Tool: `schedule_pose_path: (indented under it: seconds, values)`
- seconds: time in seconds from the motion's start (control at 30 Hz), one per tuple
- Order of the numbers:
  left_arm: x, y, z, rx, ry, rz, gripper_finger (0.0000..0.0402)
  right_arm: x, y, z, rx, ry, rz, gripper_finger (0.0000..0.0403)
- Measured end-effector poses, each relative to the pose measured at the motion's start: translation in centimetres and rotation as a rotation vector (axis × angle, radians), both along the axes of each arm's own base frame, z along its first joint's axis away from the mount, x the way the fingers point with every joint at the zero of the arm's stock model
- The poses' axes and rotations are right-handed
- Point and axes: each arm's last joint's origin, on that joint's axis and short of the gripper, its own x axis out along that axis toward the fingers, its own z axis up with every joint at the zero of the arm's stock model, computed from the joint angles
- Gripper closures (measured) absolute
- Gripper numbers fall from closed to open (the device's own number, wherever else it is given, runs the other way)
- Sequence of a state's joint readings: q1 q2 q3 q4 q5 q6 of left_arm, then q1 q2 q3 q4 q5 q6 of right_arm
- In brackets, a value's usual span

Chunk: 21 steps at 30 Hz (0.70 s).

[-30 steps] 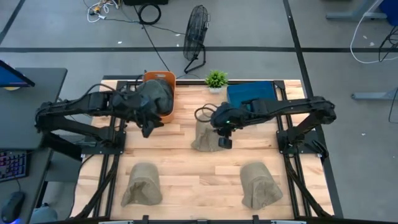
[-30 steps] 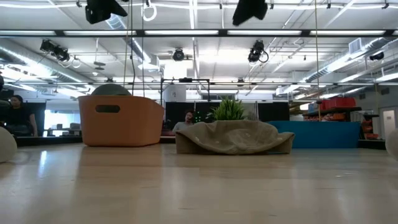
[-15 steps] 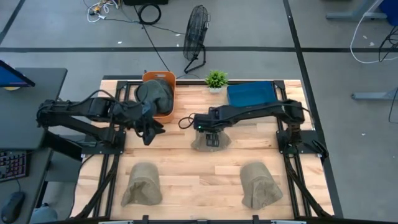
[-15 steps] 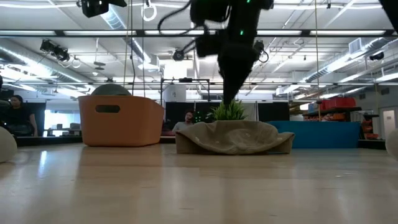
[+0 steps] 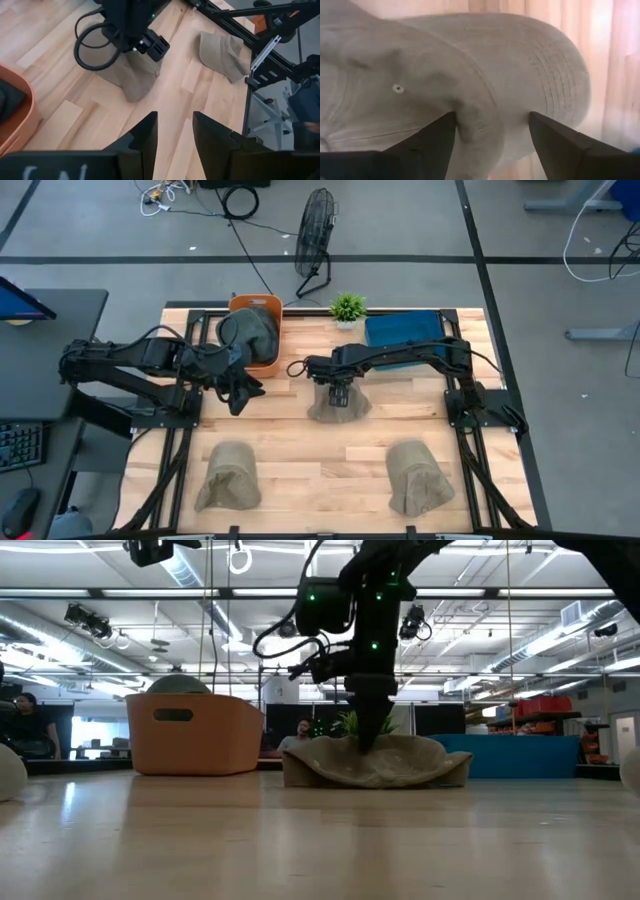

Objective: Pick & Place hat
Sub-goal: Put the top brown cap into the blue bin

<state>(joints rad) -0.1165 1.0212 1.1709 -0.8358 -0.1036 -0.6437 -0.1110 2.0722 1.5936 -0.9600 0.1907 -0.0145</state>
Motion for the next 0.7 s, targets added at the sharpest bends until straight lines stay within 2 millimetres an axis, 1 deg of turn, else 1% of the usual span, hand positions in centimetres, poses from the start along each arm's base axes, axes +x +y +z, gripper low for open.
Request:
schedule_pose_path:
  seconds: [0.07, 0.13, 0.2, 0.3, 0.4, 0.43, 0.5, 0.57, 0.63, 0.7]
  values:
    - [0.0, 0.0, 0.0, 0.0, 0.001, 0.0, 0.0275, 0.0, -0.3, -0.1, 0.003, 0.003, -0.005, 0.0164]
    - [0.0, 0.0, 0.0, 0.0, 0.001, 0.0, 0.0275, 0.0, -0.5, -0.2, 0.004, 0.007, -0.012, 0.019]
    - [0.0, 0.0, 0.0, 0.0, 0.002, 0.0, 0.0275, -0.1, -0.7, -0.2, 0.001, 0.007, -0.022, 0.0228]
    - [0.0, 0.0, -0.1, 0.001, 0.008, 0.0, 0.0275, -0.1, -0.8, -0.1, 0.007, 0.006, -0.041, 0.0297]
    - [0.0, 0.0, -0.1, 0.001, 0.008, -0.001, 0.0275, -0.4, -0.7, 0.4, 0.034, 0.007, -0.049, 0.0368]
    - [0.0, 0.0, -0.1, 0.002, 0.008, 0.0, 0.0275, -0.6, -0.5, 0.7, 0.046, 0.01, -0.047, 0.0383]
    - [0.0, 0.0, -0.1, 0.001, 0.008, -0.001, 0.0275, -1.0, -0.2, 1.5, 0.06, 0.013, -0.05, 0.0389]
    - [0.0, 0.0, -0.1, 0.001, 0.008, -0.001, 0.0275, -1.5, 0.1, 3.1, 0.068, 0.017, -0.063, 0.0378]
    - [0.0, 0.0, -0.1, 0.001, 0.008, -0.001, 0.0275, -2.3, 0.4, 5.4, 0.065, 0.006, -0.059, 0.0375]
    - [0.0, 0.0, -0.1, 0.0, 0.008, -0.001, 0.0275, -3.2, 0.5, 7.8, 0.053, -0.015, -0.071, 0.0383]
